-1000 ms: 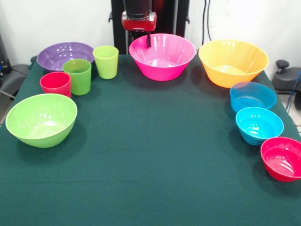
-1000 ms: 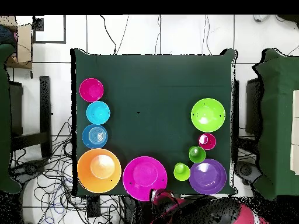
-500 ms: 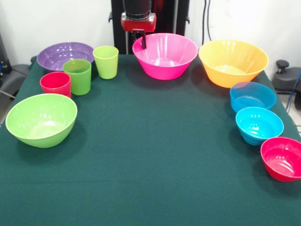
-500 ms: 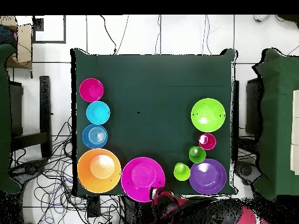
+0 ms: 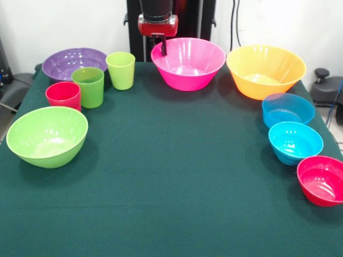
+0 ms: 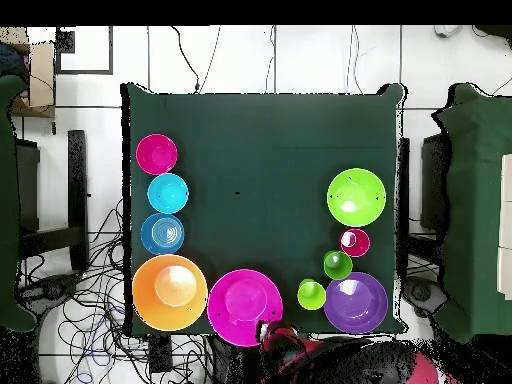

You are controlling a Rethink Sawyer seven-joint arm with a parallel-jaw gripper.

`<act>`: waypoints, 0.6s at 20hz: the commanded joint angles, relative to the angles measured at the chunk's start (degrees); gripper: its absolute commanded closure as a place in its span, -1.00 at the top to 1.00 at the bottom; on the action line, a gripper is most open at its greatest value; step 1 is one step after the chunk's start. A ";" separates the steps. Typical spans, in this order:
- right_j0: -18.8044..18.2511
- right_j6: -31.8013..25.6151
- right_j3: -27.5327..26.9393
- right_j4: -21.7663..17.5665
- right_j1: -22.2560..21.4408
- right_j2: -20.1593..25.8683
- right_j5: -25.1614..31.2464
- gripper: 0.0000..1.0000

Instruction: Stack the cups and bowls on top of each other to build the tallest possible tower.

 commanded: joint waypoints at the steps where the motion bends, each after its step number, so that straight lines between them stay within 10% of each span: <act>1: 0.12 5.72 -8.55 -0.77 1.60 5.51 -2.06 -1.00; 12: -1.72 3.92 -9.42 -0.67 0.69 9.80 2.34 -1.00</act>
